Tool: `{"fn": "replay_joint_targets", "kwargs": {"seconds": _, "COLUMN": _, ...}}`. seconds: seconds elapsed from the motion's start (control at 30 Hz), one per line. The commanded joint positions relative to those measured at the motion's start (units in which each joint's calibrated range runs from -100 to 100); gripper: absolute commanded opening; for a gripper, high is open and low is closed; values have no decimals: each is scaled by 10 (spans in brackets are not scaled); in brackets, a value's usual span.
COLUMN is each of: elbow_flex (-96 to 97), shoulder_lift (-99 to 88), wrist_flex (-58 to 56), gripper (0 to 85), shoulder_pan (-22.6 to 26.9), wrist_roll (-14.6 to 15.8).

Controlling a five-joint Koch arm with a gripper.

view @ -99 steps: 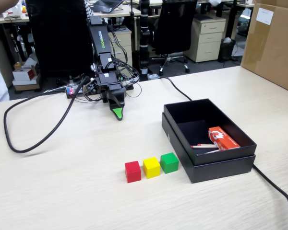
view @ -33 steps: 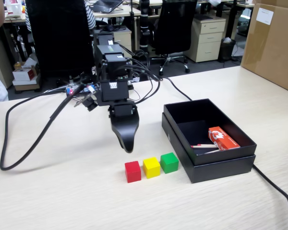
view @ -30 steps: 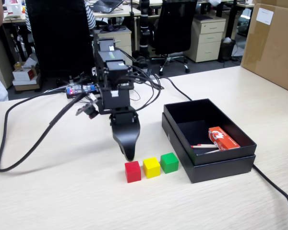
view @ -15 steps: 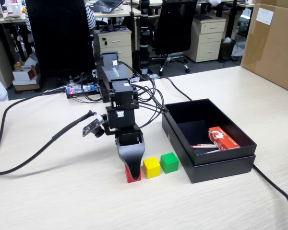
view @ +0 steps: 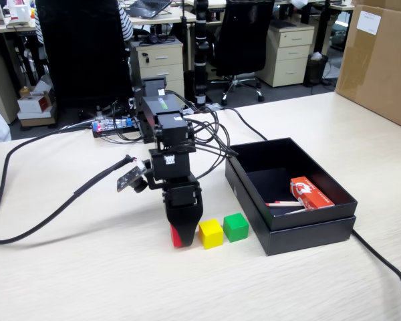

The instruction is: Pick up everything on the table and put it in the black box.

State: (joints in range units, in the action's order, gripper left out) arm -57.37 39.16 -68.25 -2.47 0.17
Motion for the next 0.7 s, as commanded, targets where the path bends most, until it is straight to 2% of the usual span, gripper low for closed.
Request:
{"fn": "replay_joint_targets", "kwargs": {"seconds": 0.0, "elbow_flex": 2, "shoulder_lift": -159, "wrist_flex": -32, "gripper": 9, "shoulder_pan": -3, "wrist_roll": 11}}
{"fn": "replay_joint_targets", "kwargs": {"seconds": 0.13, "elbow_flex": 110, "shoulder_lift": -396, "wrist_flex": -44, "gripper": 8, "shoulder_pan": 17, "wrist_roll": 18}}
{"fn": "replay_joint_targets", "kwargs": {"seconds": 0.33, "elbow_flex": 162, "shoulder_lift": -568, "wrist_flex": -43, "gripper": 8, "shoulder_pan": 88, "wrist_roll": 39}}
{"fn": "replay_joint_targets", "kwargs": {"seconds": 0.47, "elbow_flex": 161, "shoulder_lift": -580, "wrist_flex": -43, "gripper": 9, "shoulder_pan": 140, "wrist_roll": 53}}
{"fn": "replay_joint_targets", "kwargs": {"seconds": 0.67, "elbow_flex": 127, "shoulder_lift": -430, "wrist_flex": -40, "gripper": 9, "shoulder_pan": 179, "wrist_roll": 67}}
